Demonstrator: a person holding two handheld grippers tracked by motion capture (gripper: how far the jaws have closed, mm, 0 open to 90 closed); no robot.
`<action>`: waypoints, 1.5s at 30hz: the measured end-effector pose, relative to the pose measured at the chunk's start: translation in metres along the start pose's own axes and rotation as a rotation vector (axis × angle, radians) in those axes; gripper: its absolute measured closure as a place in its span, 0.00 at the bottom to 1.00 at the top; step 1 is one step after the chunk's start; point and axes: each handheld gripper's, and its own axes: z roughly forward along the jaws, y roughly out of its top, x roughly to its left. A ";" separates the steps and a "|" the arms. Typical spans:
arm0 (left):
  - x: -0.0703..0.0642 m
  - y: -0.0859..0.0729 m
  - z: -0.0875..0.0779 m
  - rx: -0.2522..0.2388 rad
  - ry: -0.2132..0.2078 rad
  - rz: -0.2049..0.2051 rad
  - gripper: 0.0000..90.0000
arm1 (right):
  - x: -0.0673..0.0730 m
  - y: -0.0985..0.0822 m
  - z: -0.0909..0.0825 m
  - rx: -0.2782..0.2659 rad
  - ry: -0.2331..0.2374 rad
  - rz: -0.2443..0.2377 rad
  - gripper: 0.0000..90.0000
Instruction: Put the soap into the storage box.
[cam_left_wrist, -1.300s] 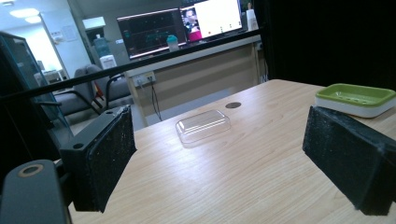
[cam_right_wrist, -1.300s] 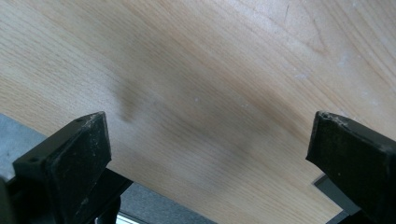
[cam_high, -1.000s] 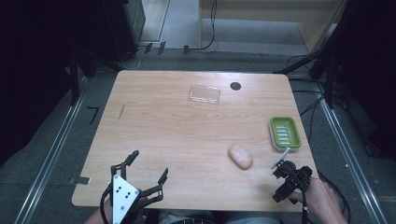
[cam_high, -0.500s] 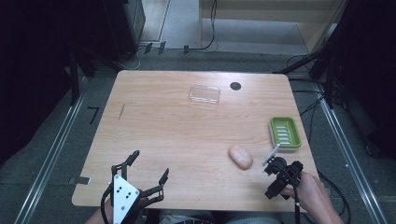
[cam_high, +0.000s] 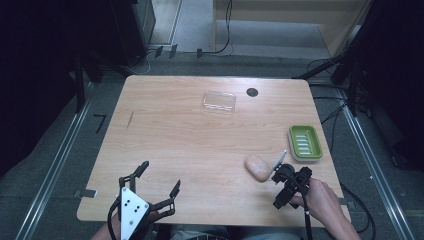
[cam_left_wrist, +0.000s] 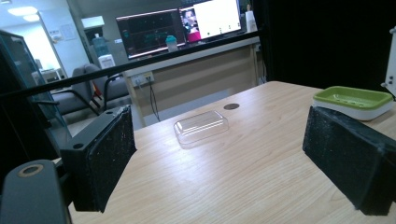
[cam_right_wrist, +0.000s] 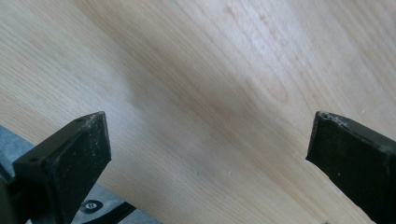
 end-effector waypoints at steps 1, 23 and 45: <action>0.000 0.000 0.000 0.001 0.000 0.000 0.11 | 0.001 0.001 -0.001 -0.003 0.000 0.002 0.00; 0.000 0.000 0.001 -0.002 -0.004 -0.002 0.11 | -0.003 0.053 -0.011 -0.077 0.033 -0.004 0.00; 0.001 0.000 0.001 0.000 -0.001 -0.005 0.11 | -0.013 0.090 -0.001 -0.077 0.086 0.000 0.00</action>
